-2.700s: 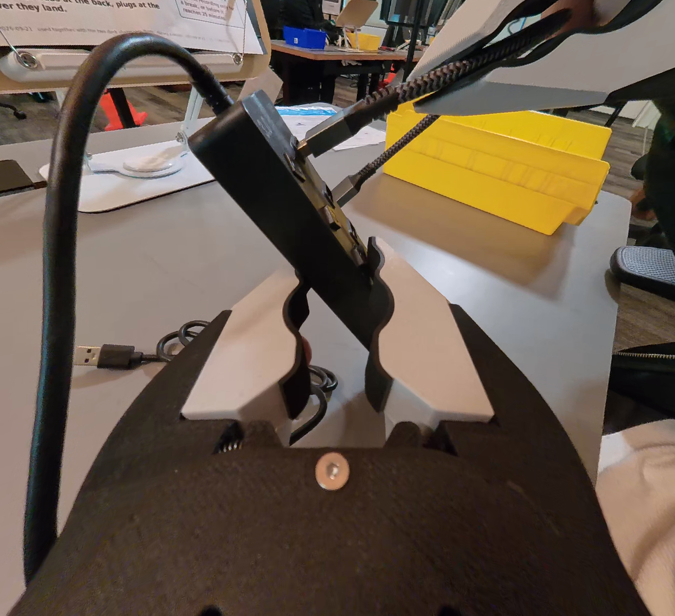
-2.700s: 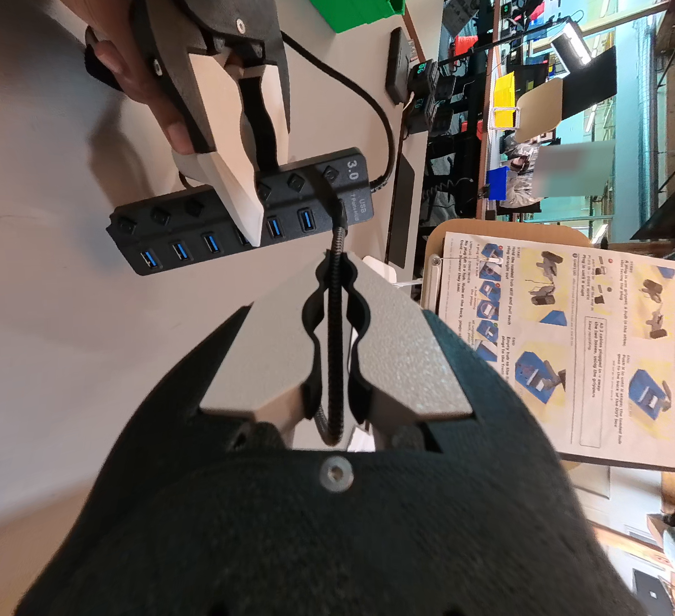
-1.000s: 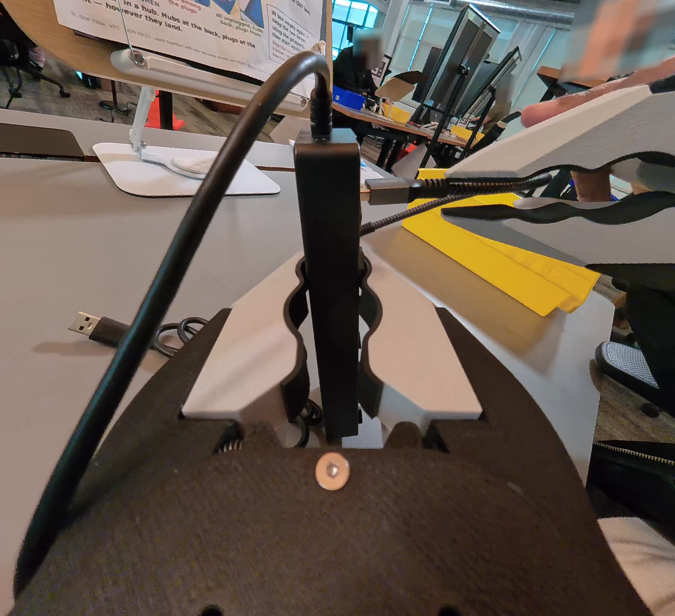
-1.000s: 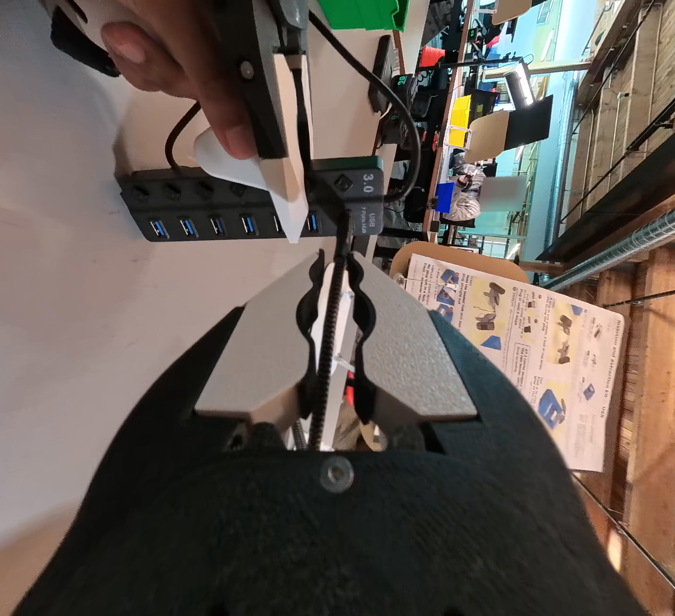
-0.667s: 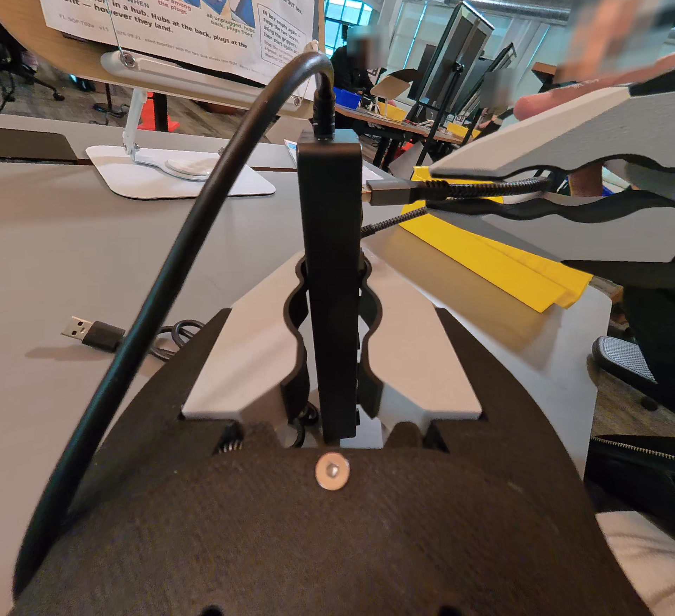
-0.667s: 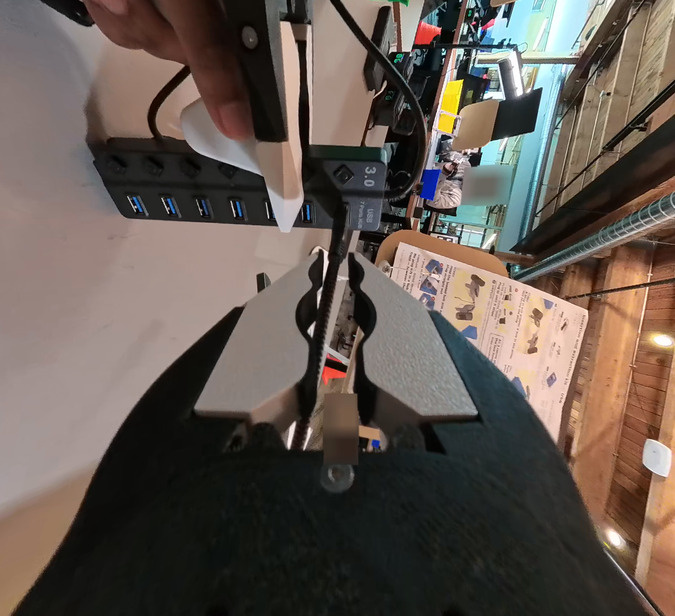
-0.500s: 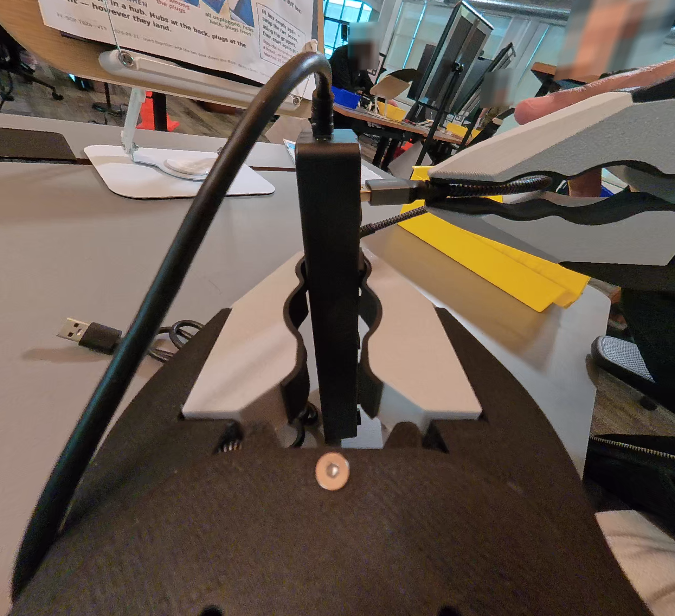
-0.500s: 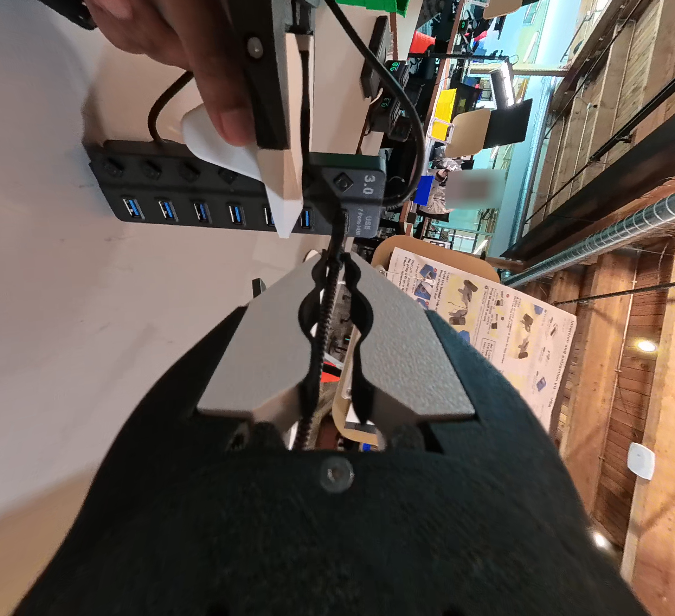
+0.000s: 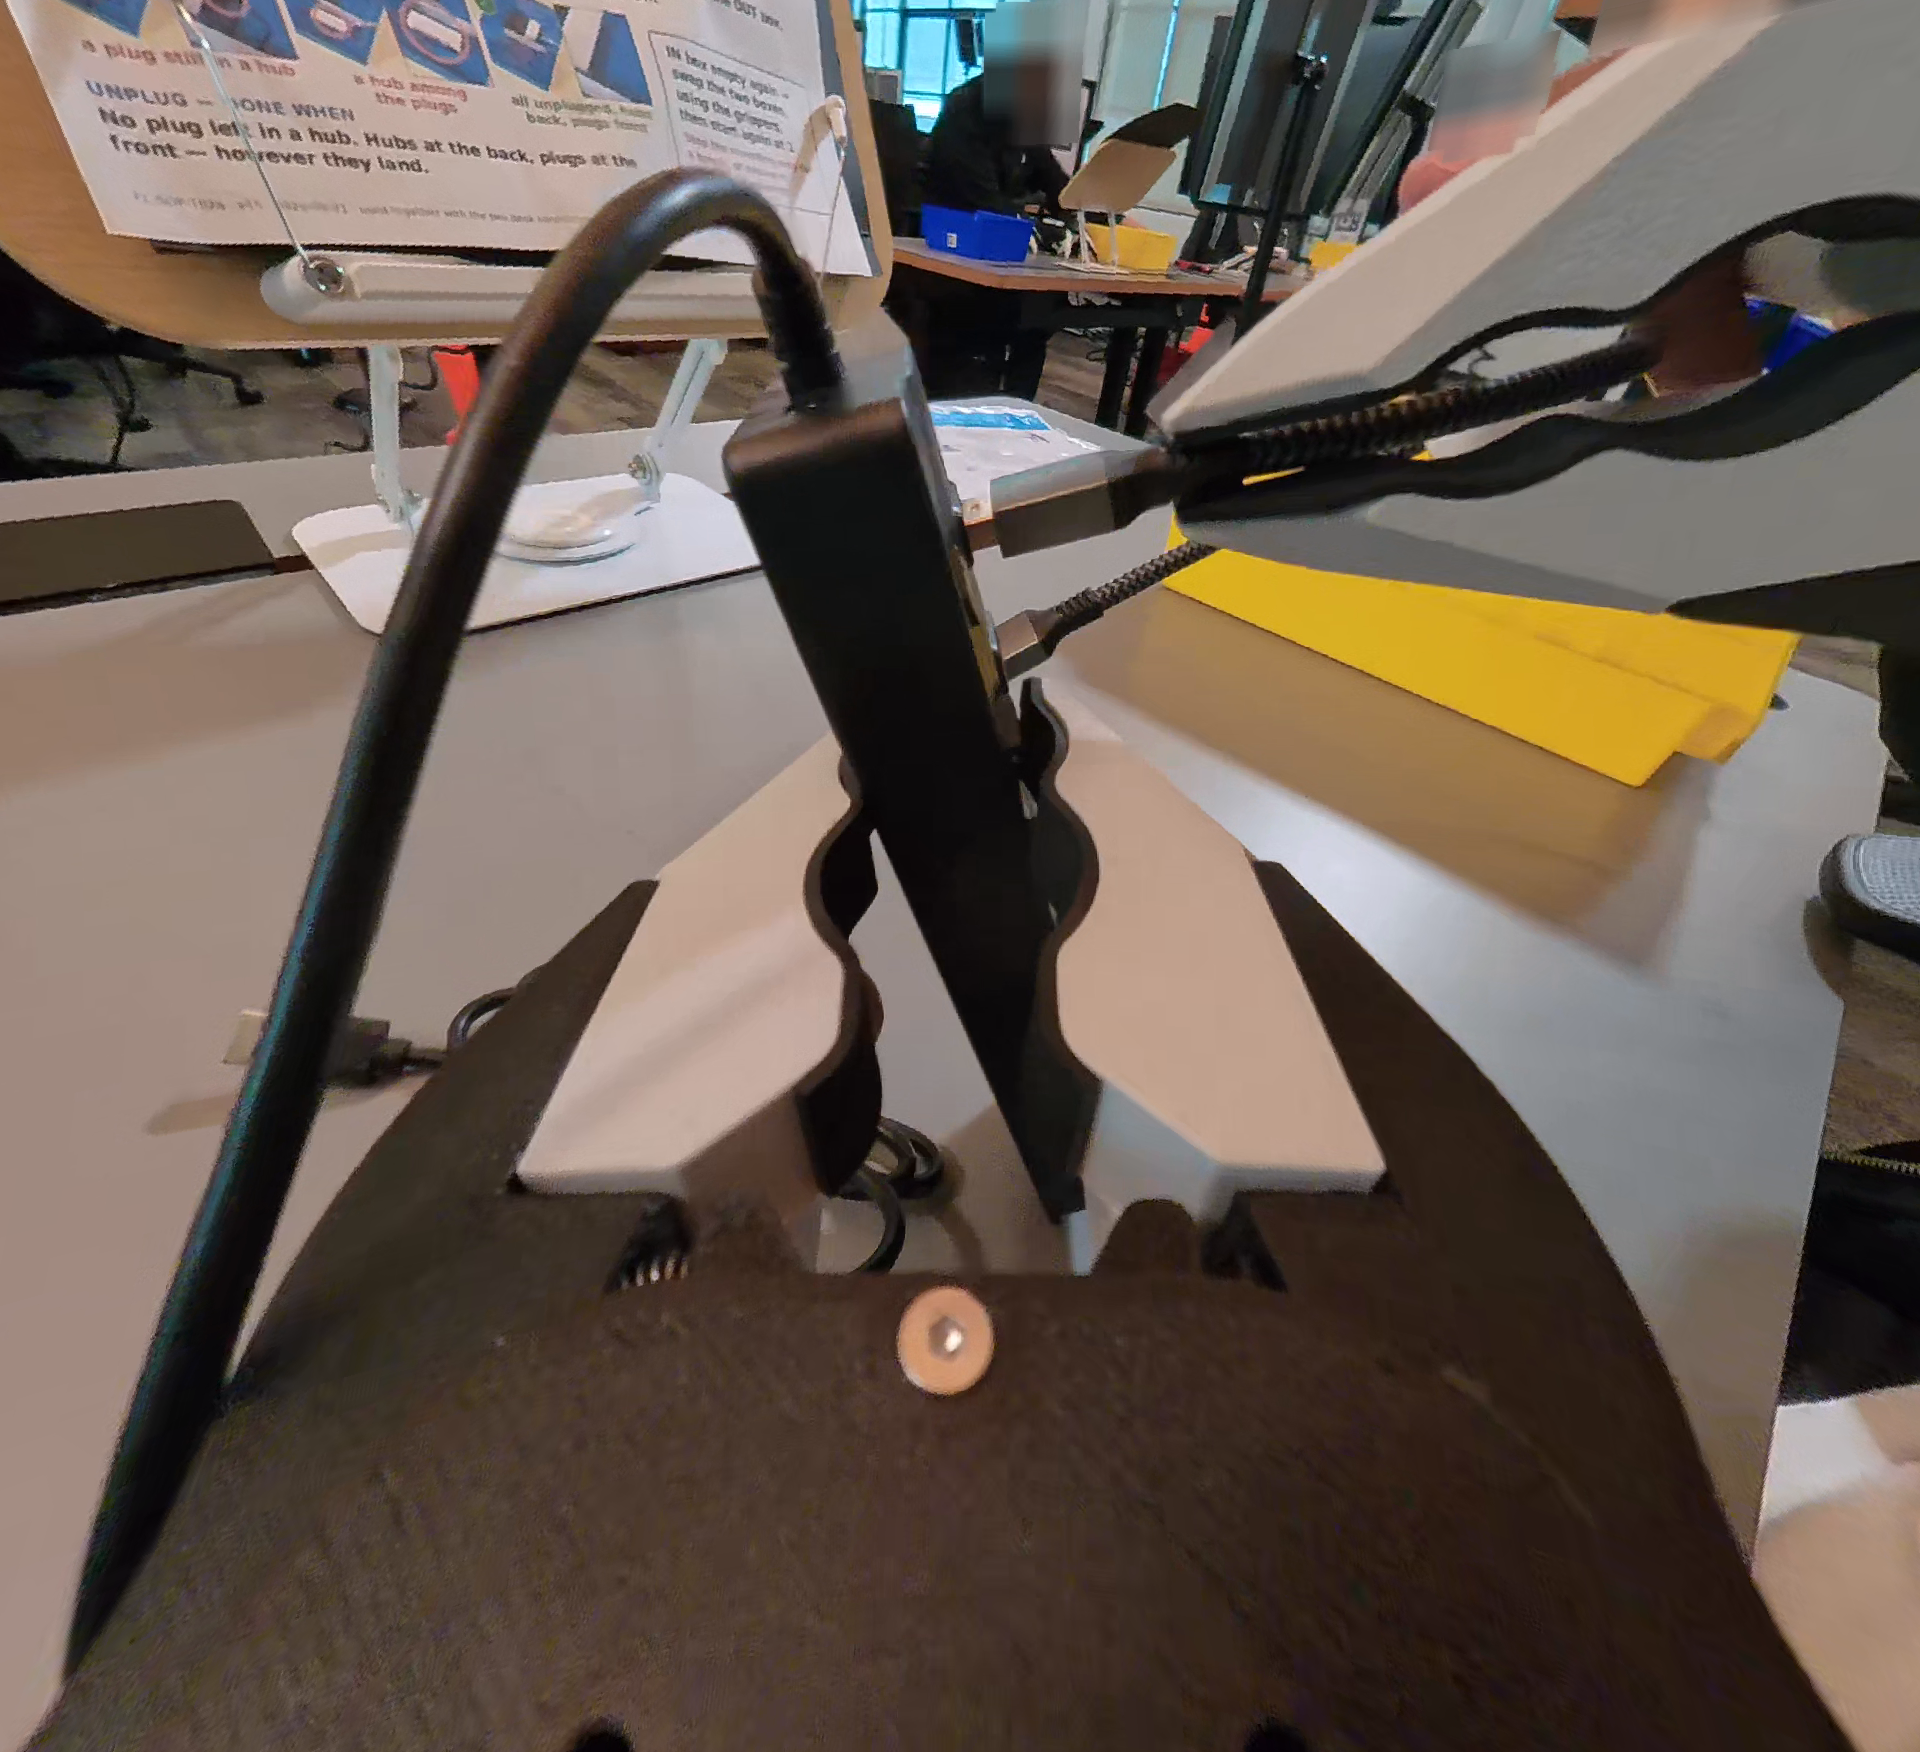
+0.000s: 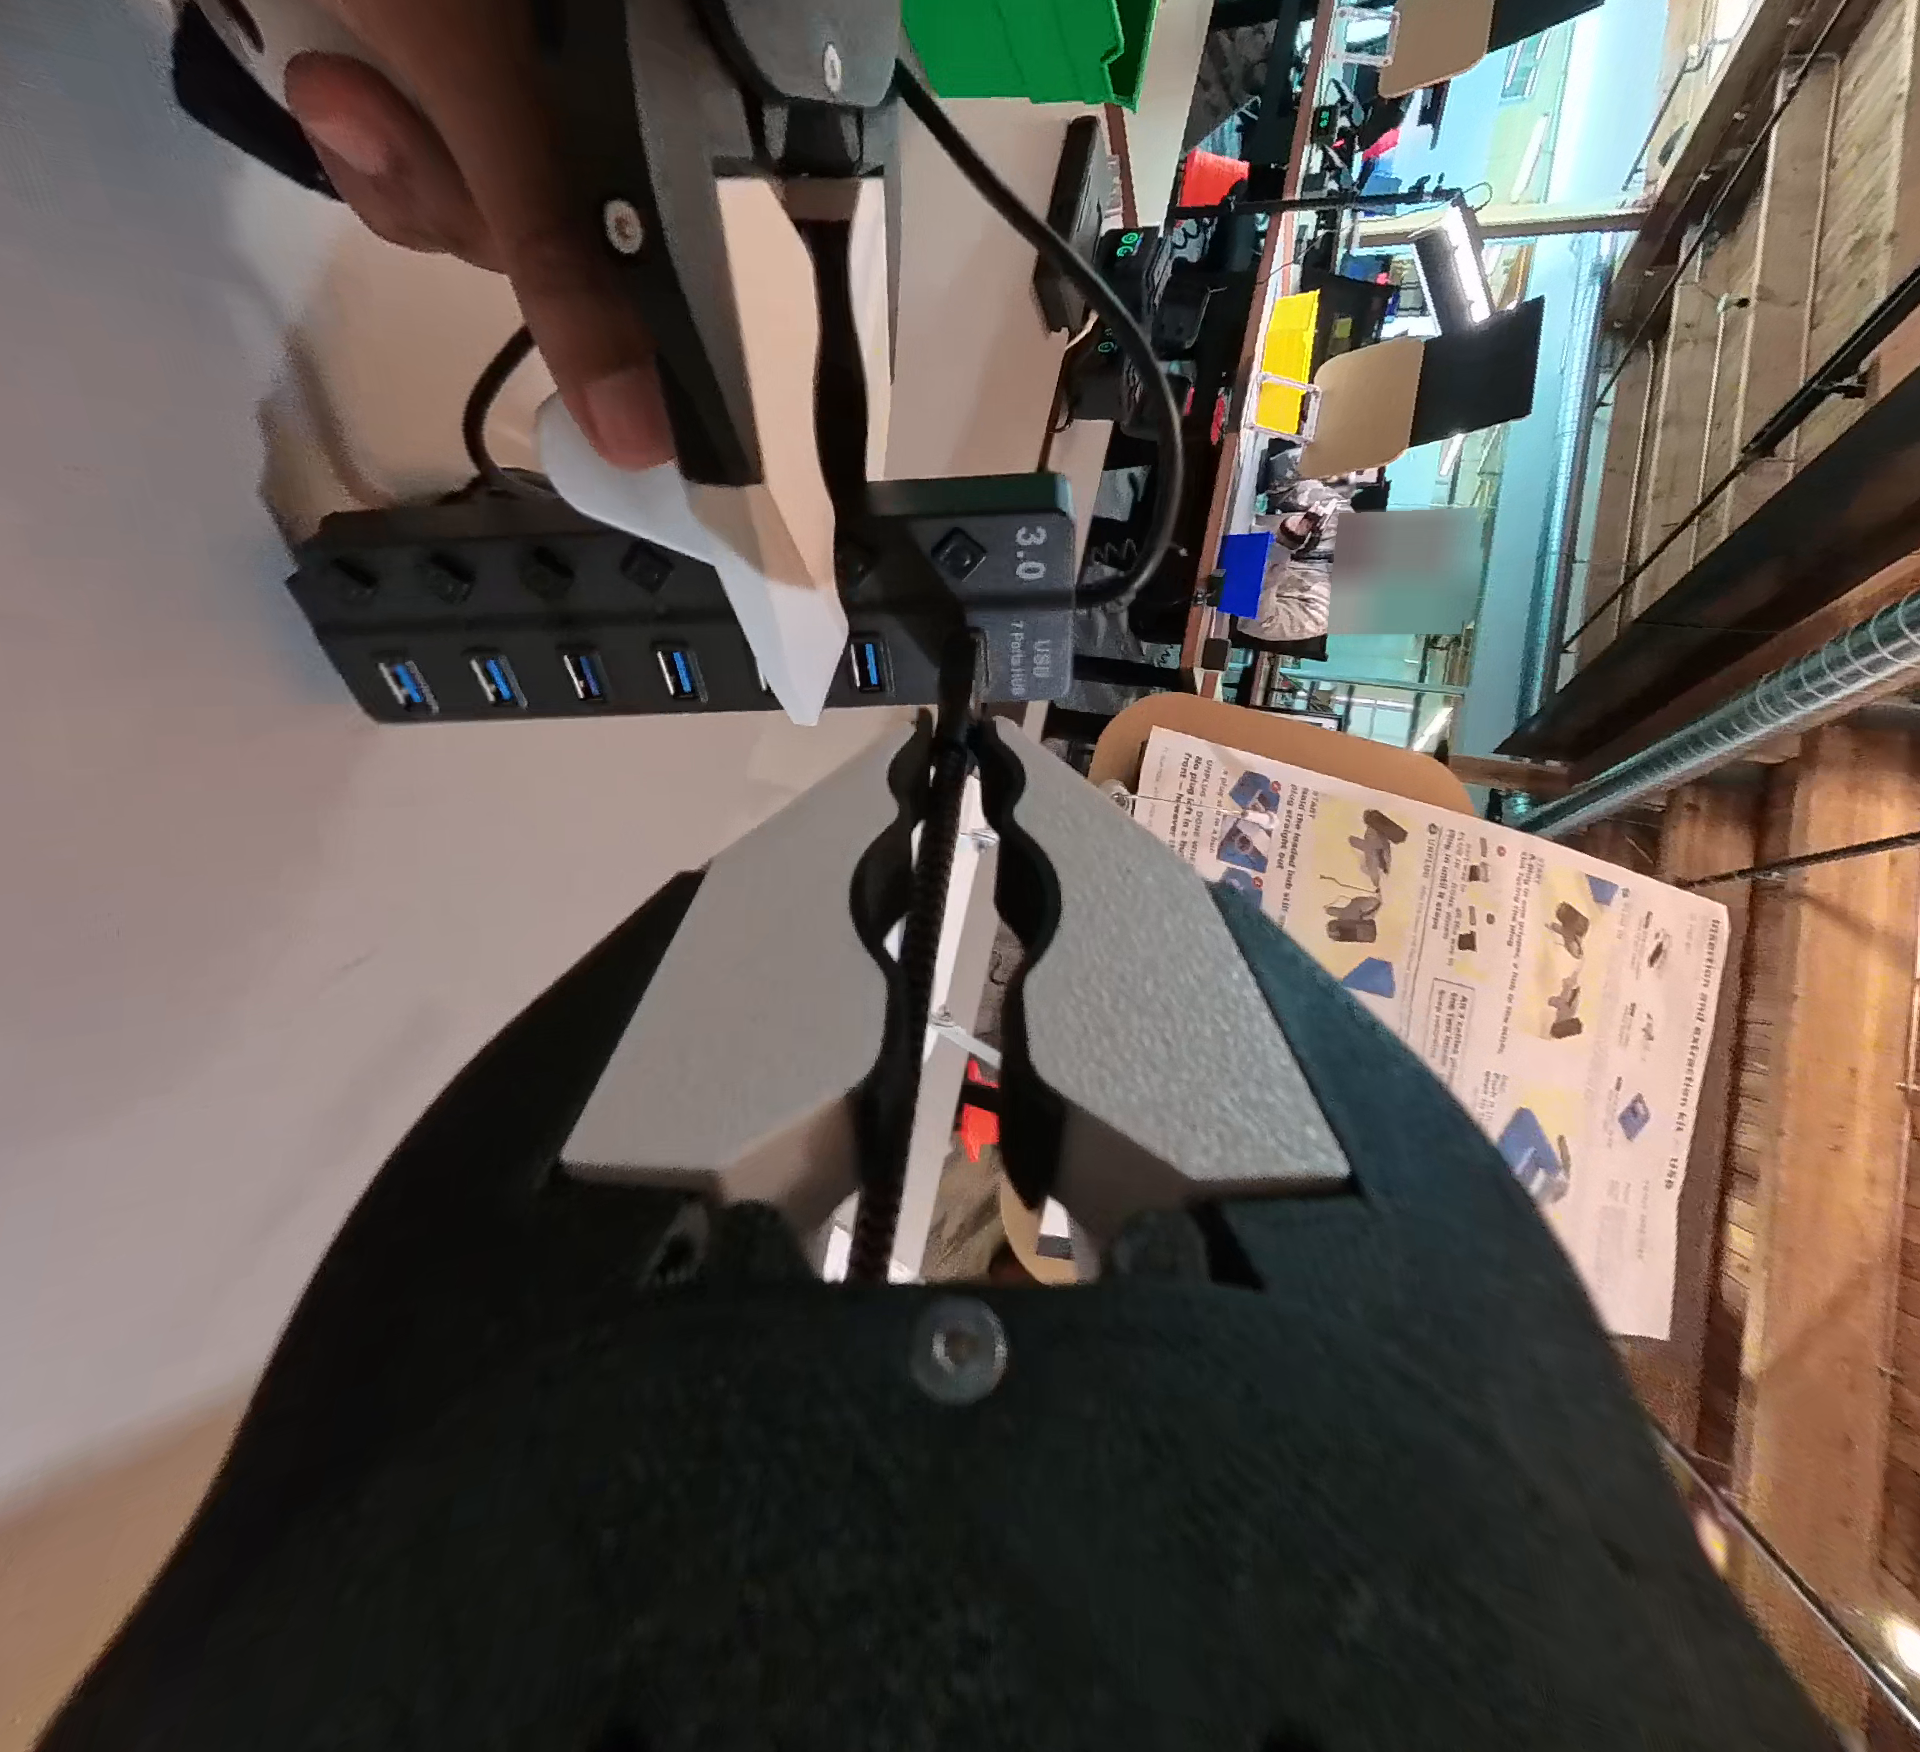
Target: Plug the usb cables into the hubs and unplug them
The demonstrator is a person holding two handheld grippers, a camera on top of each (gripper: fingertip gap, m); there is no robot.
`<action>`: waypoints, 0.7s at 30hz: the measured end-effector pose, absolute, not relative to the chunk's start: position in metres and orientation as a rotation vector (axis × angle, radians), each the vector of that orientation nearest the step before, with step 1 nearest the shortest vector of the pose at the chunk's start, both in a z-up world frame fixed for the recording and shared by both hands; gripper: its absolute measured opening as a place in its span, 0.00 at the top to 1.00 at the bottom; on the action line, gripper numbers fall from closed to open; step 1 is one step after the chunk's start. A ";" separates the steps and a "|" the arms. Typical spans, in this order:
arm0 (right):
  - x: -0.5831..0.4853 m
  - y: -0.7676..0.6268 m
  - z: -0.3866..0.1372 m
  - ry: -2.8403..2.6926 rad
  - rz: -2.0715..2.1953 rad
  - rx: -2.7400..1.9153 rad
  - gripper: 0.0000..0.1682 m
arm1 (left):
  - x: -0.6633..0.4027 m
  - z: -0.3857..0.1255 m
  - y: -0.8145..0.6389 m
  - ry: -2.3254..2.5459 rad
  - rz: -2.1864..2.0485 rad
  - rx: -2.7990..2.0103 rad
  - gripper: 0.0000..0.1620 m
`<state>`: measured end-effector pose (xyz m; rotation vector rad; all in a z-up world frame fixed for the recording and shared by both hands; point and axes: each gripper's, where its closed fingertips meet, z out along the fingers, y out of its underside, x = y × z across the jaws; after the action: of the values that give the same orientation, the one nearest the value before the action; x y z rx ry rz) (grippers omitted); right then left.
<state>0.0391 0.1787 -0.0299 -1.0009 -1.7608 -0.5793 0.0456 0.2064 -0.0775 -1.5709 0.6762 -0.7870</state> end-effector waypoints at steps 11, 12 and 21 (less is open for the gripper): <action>0.040 0.175 -0.025 -1.750 -0.514 -1.013 0.96 | 0.048 -0.072 0.201 0.705 -0.819 -1.549 0.85; 0.040 0.175 -0.024 -1.751 -0.508 -1.011 0.96 | 0.048 -0.072 0.201 0.712 -0.809 -1.548 0.84; 0.043 0.176 -0.025 -1.753 -0.476 -1.027 0.96 | 0.052 -0.074 0.197 0.753 -0.792 -1.549 0.83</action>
<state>0.0434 0.1757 -0.0252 -1.0271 -1.7530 -0.4760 0.0523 0.1969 -0.0744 -1.5486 0.7535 -0.7920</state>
